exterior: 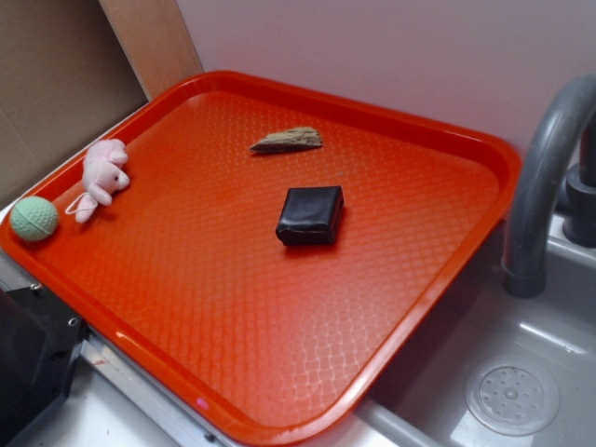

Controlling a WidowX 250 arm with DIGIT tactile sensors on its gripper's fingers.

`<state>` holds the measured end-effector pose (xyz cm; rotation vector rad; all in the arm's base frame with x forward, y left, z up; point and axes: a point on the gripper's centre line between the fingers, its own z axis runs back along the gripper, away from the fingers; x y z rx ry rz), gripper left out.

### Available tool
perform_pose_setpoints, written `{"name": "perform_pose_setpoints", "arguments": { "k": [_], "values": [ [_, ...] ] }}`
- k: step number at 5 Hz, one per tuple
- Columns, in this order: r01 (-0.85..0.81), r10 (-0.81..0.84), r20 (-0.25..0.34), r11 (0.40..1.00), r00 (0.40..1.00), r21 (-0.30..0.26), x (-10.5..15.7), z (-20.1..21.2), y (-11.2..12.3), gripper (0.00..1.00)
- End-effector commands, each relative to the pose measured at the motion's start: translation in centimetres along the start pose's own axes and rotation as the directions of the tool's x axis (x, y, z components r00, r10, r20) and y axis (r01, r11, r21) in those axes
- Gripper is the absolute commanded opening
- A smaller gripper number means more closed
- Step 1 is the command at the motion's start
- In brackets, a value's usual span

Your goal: Grab the green ball.

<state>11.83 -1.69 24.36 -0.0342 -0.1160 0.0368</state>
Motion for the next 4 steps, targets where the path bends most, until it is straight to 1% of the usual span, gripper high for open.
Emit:
{"name": "perform_pose_setpoints", "arguments": {
  "k": [1,2,3,4],
  "values": [
    [0.0,0.0,0.0,1.0,1.0,0.0,0.0,0.0,0.0,1.0],
    [0.087,-0.087,0.0,0.989,0.996,0.122,0.8,-4.8,3.7,1.0],
    [0.166,-0.162,-0.041,0.977,0.986,0.135,0.7,-6.9,6.7,1.0],
    [0.221,-0.206,-0.118,0.967,0.971,0.13,-0.1,-9.8,9.4,1.0]
  ]
}}
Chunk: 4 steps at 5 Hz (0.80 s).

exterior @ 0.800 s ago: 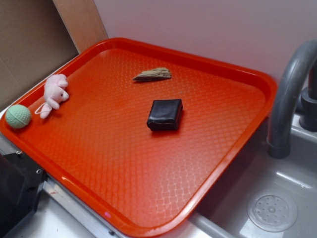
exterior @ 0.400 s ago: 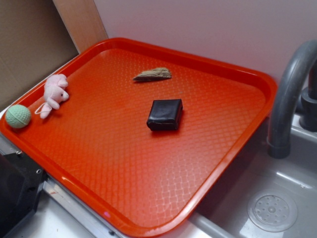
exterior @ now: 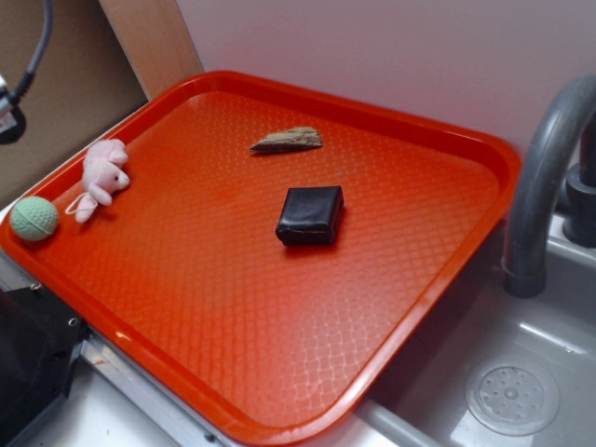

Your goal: Grab the green ball.

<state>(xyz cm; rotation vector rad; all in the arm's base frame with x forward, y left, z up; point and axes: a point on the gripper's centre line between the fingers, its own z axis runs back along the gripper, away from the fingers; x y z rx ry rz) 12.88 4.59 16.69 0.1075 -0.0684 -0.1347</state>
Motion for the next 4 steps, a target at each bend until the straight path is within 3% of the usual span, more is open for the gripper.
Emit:
{"name": "perform_pose_setpoints", "arguments": {
  "k": [1,2,3,4],
  "values": [
    [0.069,-0.063,-0.117,0.997,0.991,0.045,-2.1,-7.6,3.9,1.0],
    [0.061,-0.055,-0.132,0.998,0.99,0.035,-3.6,-10.7,5.1,1.0],
    [0.088,-0.078,-0.143,0.994,0.987,0.067,-4.2,-12.3,6.1,1.0],
    [0.065,-0.034,-0.174,0.983,0.984,0.174,-3.9,-12.8,6.7,1.0]
  ]
}}
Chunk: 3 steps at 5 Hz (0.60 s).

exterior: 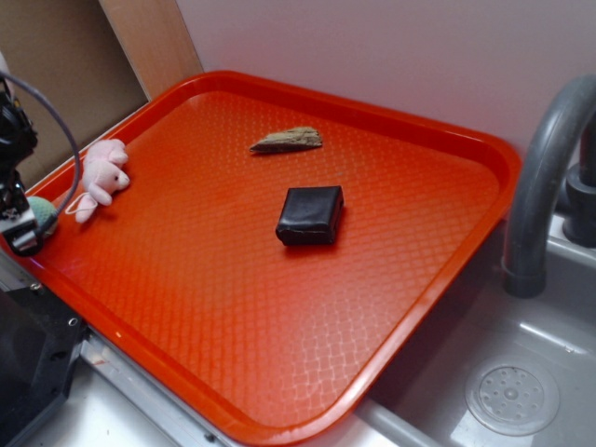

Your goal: Grab the green ball.

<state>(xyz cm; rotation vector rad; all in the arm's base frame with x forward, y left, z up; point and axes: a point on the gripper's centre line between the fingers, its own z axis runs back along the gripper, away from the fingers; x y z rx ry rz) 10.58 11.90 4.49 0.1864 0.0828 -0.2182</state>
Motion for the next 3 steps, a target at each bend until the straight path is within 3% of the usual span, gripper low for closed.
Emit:
{"name": "perform_pose_setpoints", "arguments": {
  "k": [1,3],
  "values": [
    [-0.129,0.137,-0.042,0.981,0.99,0.143,0.05,-0.59,1.39,0.0],
    [-0.196,0.202,-0.041,0.974,0.979,0.11,0.16,-0.63,1.98,0.0]
  ]
}}
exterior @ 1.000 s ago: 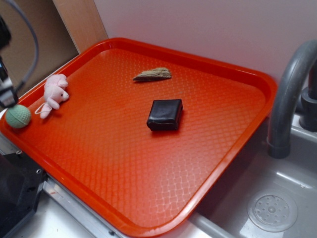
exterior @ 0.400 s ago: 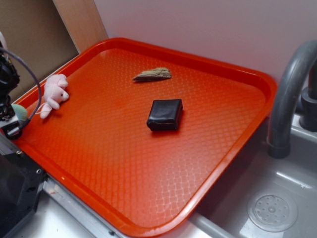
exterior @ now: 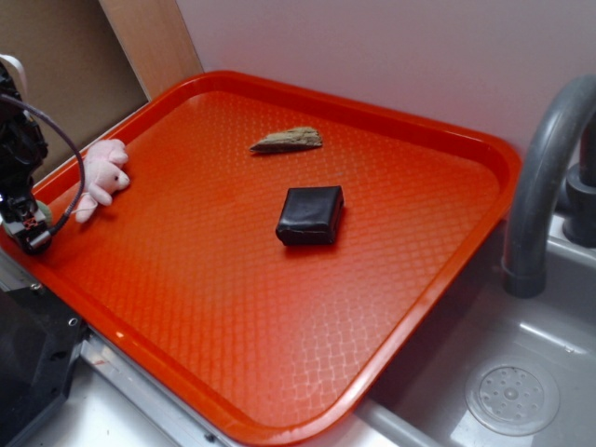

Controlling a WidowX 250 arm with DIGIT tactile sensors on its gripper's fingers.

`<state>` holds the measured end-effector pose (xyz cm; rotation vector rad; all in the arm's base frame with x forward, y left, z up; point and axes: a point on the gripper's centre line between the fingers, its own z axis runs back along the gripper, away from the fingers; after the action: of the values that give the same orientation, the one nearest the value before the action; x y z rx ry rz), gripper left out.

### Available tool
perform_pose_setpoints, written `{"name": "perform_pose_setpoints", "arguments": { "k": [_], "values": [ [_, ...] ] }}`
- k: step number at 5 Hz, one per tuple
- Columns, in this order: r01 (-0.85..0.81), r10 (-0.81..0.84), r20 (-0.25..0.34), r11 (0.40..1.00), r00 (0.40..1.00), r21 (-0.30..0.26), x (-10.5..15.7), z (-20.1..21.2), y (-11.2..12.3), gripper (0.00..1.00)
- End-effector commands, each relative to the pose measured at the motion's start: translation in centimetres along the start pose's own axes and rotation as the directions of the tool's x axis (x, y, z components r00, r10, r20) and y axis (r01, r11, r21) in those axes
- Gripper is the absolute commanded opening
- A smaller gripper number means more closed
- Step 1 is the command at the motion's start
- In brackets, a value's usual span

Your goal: Grab the green ball.

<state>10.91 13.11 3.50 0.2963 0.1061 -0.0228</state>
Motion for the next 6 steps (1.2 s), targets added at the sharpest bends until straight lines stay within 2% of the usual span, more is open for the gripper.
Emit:
{"name": "perform_pose_setpoints", "arguments": {
  "k": [1,2,3,4,5,6],
  "values": [
    [-0.01,0.011,0.036,1.0,0.999,-0.026,0.4,1.6,0.7,0.0],
    [-0.108,0.128,0.194,0.988,0.973,-0.111,3.2,8.0,-1.7,0.0],
    [-0.221,0.259,0.255,0.961,0.932,-0.169,6.3,14.8,-4.1,0.0],
    [-0.273,0.308,0.287,0.949,0.907,-0.158,7.7,20.4,-4.2,0.0],
    [-0.33,0.368,0.281,0.928,0.886,-0.173,8.3,23.6,-3.7,0.0],
    [-0.347,0.398,0.253,0.911,0.882,-0.224,8.3,24.9,-3.3,0.0]
  ]
}}
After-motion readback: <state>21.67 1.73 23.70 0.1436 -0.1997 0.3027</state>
